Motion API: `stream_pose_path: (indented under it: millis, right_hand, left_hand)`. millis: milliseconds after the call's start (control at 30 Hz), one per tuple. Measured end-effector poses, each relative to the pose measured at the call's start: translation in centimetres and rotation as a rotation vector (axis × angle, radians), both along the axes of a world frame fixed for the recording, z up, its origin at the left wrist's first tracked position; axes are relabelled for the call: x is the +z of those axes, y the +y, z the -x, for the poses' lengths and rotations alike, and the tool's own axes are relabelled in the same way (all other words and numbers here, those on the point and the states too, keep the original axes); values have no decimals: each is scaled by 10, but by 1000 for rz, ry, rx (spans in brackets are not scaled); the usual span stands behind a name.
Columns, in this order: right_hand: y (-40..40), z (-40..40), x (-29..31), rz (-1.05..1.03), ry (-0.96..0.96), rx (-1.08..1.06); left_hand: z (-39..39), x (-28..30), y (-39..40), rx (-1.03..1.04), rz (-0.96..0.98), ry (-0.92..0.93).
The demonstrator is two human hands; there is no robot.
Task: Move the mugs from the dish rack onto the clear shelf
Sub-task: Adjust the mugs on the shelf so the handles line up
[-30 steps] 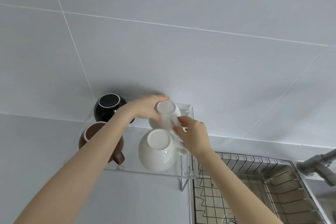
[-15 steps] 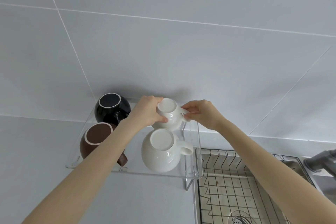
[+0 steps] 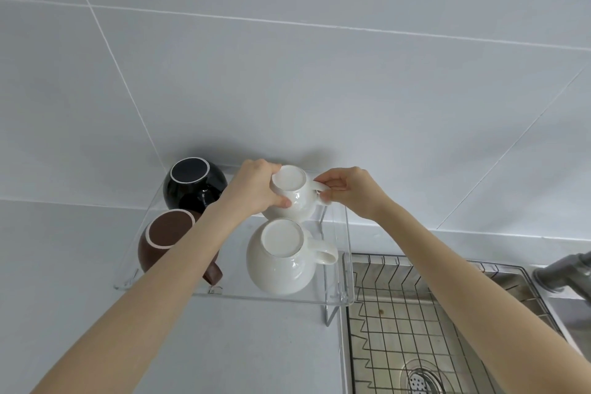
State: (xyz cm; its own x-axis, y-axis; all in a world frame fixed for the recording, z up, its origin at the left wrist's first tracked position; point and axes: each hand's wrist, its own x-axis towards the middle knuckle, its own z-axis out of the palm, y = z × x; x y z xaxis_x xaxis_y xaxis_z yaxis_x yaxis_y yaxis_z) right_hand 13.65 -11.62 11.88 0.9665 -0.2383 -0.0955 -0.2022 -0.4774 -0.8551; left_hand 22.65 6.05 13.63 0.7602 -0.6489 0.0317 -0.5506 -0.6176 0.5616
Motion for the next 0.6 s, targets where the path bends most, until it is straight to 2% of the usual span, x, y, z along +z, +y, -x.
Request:
stream_pose_path:
  millis: [67,167,233,300,400,467,600]
  right_hand:
    - [4,0,2,44,26,-22]
    - [23,4,10,253,29,-70]
    - [54,14,16,321,-165,-102]
    - [95,29,20,275,-360,-97]
    - [154,51,16,274,-465,50]
    - [181,57,5,318,-438,158]
    - [206,49,-8,518,-211,171]
  left_hand:
    - [0,0,1,-17,13,19]
    - [-7,7,11,-88,54,158]
    - [-15,17,31,-68,85,214]
    - [-22,27,61,-78,139,265]
    - [-22,32,111,-141,-8,380]
    - [-19,29,135,-135,-131,406]
    - [-12,22,164,-103,-69,459]
